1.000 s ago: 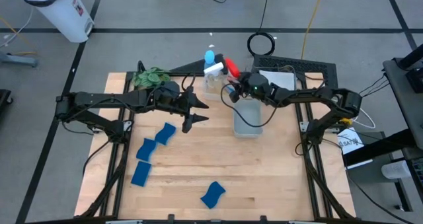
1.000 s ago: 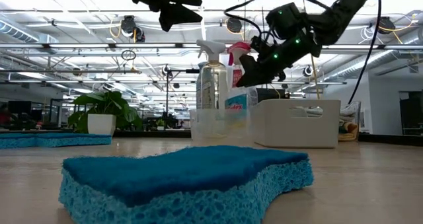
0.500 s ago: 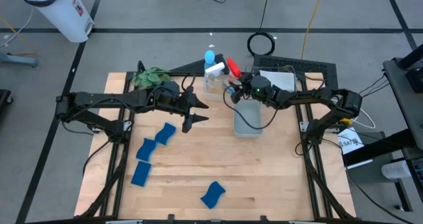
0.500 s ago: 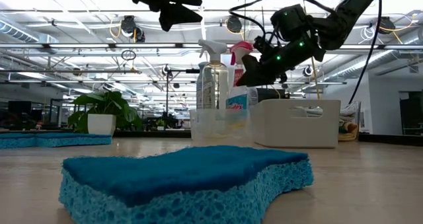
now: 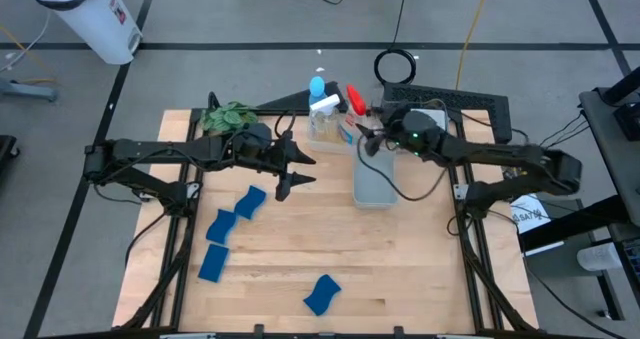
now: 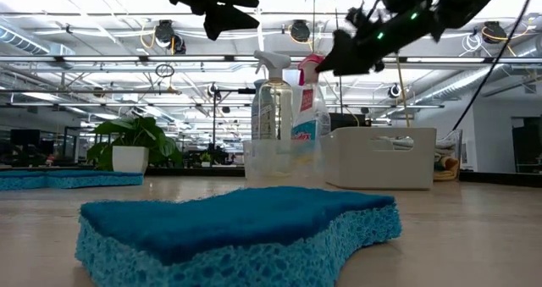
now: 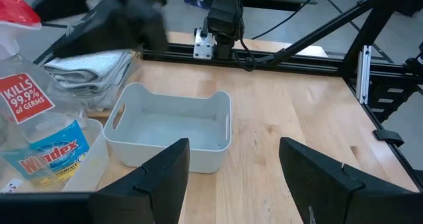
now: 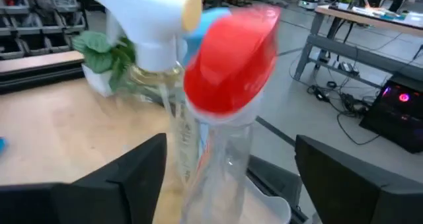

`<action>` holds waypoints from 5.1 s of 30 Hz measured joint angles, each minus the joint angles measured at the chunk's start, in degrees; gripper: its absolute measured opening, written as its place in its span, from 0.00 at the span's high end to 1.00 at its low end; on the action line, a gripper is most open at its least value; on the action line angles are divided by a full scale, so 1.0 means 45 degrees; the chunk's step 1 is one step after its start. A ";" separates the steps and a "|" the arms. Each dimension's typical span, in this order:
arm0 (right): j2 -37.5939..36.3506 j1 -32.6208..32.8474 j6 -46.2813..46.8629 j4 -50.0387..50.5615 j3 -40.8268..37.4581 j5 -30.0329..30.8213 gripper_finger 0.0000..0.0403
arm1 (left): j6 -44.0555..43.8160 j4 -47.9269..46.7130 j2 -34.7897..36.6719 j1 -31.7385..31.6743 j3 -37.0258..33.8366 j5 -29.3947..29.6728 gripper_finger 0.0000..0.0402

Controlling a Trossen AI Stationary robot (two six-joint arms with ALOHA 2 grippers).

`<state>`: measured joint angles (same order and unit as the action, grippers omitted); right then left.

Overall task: Pick & Place Kitchen Items
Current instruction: Put the blue sponge into the gray bin

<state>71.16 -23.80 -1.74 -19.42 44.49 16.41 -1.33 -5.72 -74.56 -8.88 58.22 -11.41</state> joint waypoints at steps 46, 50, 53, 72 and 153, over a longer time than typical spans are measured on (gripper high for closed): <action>-0.8063 0.7568 0.1530 0.5379 -0.2618 -0.0040 0.40 | -0.3988 -0.7364 0.0010 0.0111 0.0005 0.0229 0.40; -0.8063 0.7568 0.1356 0.5362 -0.2623 -0.0044 0.40 | -0.5427 -1.2579 -0.0052 0.1161 0.0005 0.0420 0.40; -0.8063 0.7564 0.1229 0.5327 -0.2621 -0.0043 0.40 | -0.6974 -1.4974 -0.0074 0.2327 0.0000 0.0645 0.40; -0.8056 0.7564 0.1054 0.5006 -0.2623 -0.0020 0.41 | -1.1272 -1.3856 -0.0131 0.5621 -0.4034 -0.0574 0.41; -0.7709 0.7561 0.0903 0.4369 -0.2623 -0.0013 0.41 | -0.9676 -0.8151 -0.4274 0.1695 -0.2203 0.4219 0.86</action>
<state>36.47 10.23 2.33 0.24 32.69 16.35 -44.88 -42.39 -93.80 -1.26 48.30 7.57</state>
